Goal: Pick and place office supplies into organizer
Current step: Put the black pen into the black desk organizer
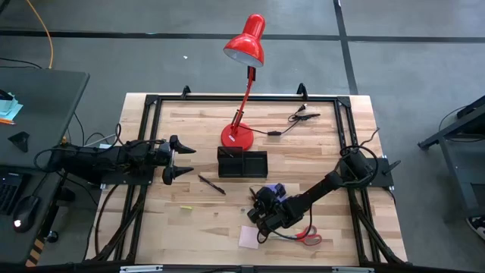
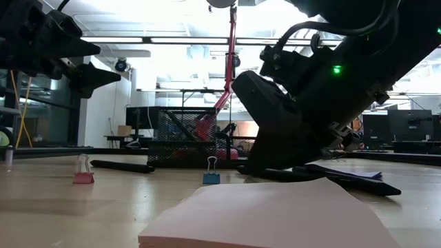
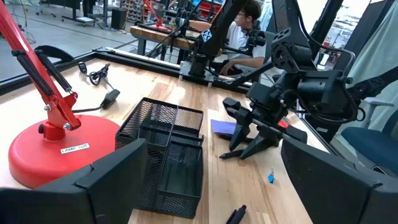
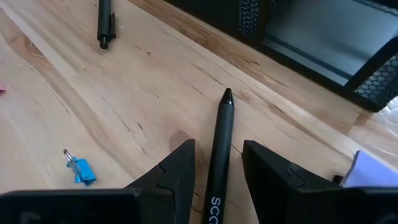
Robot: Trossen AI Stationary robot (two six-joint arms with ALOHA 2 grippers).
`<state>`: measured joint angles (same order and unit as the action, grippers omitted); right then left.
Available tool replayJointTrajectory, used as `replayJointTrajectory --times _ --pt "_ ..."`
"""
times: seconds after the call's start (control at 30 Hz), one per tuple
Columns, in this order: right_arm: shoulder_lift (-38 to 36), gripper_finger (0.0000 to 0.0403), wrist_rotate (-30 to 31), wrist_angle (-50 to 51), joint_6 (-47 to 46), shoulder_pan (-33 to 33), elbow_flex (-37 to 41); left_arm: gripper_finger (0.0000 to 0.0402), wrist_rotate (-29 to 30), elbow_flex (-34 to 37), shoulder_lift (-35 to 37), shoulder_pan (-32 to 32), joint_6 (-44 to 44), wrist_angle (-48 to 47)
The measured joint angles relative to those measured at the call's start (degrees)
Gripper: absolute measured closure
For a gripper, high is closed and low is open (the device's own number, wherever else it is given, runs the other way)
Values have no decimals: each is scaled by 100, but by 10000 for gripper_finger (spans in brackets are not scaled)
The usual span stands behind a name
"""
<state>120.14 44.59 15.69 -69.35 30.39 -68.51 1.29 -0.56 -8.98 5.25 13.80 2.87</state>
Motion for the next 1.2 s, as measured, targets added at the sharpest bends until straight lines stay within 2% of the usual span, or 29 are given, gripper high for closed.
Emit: replayJointTrajectory --times 0.4,0.67,1.0,1.2 --pt "0 339 -84 209 128 -28 -4 43 -1 0 0 -2 1 0" --pt "-4 392 -97 207 145 -33 -9 43 -1 0 -1 0 1 0" --pt "0 387 92 190 202 -38 -3 43 -1 0 1 -2 1 0" --pt "9 387 346 -50 607 -39 -87 43 1 0 1 0 0 0"
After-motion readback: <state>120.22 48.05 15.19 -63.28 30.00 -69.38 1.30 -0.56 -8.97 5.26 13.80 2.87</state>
